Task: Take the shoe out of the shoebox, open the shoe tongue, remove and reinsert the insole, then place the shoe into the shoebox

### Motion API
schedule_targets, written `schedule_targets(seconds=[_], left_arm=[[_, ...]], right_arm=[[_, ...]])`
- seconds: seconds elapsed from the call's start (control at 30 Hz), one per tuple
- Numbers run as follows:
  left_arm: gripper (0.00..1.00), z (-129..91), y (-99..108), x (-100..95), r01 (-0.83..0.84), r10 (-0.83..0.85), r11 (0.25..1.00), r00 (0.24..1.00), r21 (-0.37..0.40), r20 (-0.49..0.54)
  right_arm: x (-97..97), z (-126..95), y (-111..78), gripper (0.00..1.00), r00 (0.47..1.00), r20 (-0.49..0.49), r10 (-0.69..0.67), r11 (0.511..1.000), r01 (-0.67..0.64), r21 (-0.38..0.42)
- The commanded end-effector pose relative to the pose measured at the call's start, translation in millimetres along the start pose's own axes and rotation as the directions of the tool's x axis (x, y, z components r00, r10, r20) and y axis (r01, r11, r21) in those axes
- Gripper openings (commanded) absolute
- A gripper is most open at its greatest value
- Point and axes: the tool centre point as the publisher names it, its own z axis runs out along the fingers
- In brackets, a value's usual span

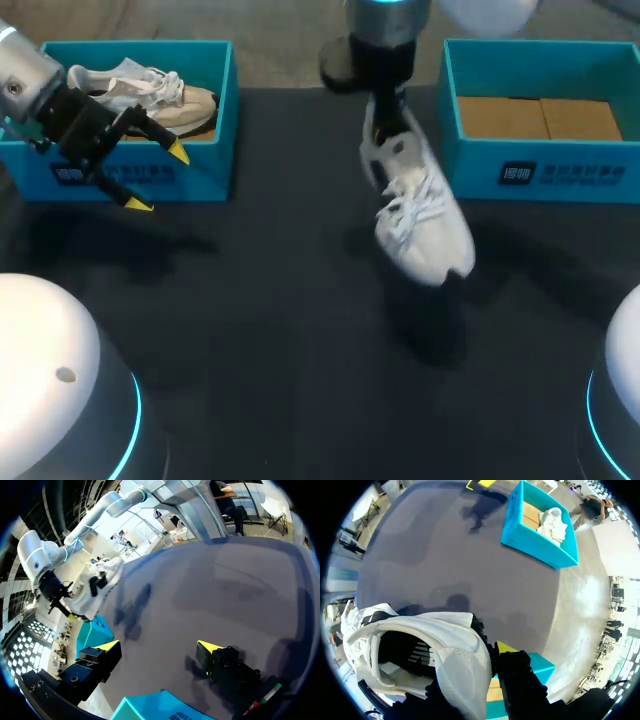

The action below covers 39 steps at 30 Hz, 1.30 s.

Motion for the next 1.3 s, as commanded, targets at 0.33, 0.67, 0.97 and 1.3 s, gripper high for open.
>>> schedule_targets(seconds=[0.33, 0.67, 0.97, 1.3], left_arm=[[1.00, 0, -1, 0.0, 0.000, 0.000, 1.000, 1.000, -0.004, -0.003], [1.00, 0, -1, 0.0, 0.000, 0.000, 1.000, 1.000, -0.004, -0.003], [1.00, 0, -1, 0.0, 0.000, 0.000, 1.000, 1.000, -0.004, -0.003], [1.00, 0, -1, 0.0, 0.000, 0.000, 1.000, 1.000, -0.004, -0.003]], right_arm=[[-30.3, -50, -32.2, 0.00, 1.000, 0.022, 0.010, 1.000, -0.010, 0.028], [-30.3, -50, -32.2, 0.00, 1.000, 0.022, 0.010, 1.000, -0.010, 0.028], [-61.9, -51, -80.9, 0.00, 0.998, 0.039, 0.055, 0.998, -0.056, 0.018], [-97.8, -45, -142.4, 0.00, 0.999, 0.037, 0.036, 0.998, -0.037, 0.042]])
